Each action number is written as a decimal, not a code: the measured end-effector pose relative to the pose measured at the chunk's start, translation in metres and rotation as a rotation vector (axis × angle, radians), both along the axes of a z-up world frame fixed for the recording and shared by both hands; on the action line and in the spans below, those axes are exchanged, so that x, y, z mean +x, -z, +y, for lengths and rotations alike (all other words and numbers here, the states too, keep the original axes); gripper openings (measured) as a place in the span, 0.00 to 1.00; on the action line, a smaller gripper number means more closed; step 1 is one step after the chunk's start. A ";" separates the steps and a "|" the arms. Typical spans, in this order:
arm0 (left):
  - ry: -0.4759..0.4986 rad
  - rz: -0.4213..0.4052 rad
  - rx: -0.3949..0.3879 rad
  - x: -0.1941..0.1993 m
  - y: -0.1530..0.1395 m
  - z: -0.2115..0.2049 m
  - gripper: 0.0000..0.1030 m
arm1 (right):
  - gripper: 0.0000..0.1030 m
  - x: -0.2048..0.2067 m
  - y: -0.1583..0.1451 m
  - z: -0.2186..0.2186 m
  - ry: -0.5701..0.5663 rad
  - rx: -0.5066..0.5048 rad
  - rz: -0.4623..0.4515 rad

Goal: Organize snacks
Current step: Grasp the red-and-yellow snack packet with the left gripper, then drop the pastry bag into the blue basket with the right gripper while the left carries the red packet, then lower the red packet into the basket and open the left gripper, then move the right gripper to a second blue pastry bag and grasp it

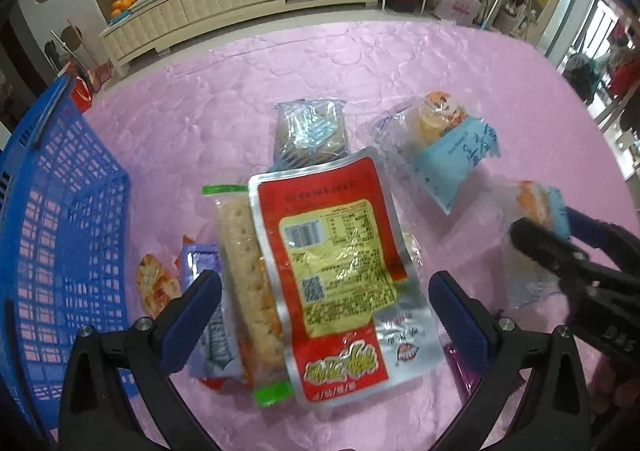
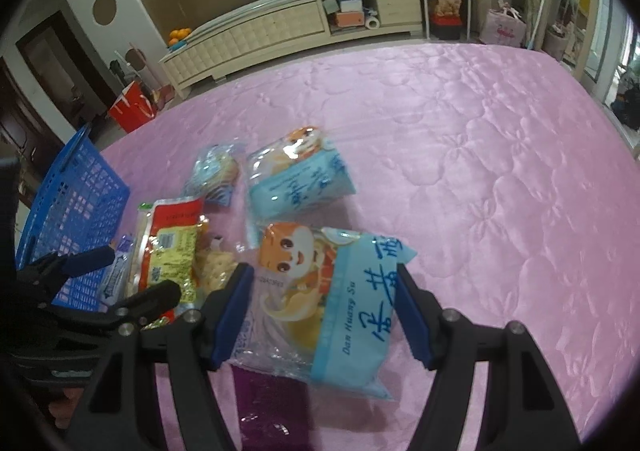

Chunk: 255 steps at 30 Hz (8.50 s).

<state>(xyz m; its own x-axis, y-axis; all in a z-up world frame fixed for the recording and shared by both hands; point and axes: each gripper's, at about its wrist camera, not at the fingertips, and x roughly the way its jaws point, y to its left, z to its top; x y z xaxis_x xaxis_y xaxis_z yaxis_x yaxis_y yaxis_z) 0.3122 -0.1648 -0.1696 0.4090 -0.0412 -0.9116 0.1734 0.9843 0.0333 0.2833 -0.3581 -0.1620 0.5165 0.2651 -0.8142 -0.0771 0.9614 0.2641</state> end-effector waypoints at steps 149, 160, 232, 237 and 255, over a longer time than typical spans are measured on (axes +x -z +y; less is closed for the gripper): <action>-0.140 -0.294 -0.045 0.009 -0.151 0.287 0.64 | 0.97 0.061 -0.107 0.265 -0.401 -0.135 -0.127; -0.093 -0.304 -0.020 -0.008 -0.160 0.270 0.66 | 0.97 0.056 -0.119 0.247 -0.374 -0.117 -0.139; 0.020 -0.044 0.017 0.011 -0.040 0.038 0.74 | 0.97 0.104 0.019 0.056 -0.310 -0.264 0.059; 0.003 -0.027 0.022 0.015 -0.034 0.046 0.74 | 0.97 0.108 0.027 0.058 -0.303 -0.316 0.040; 0.037 -0.033 0.011 -0.018 -0.050 0.031 0.74 | 0.75 0.059 -0.006 0.055 -0.307 -0.294 -0.034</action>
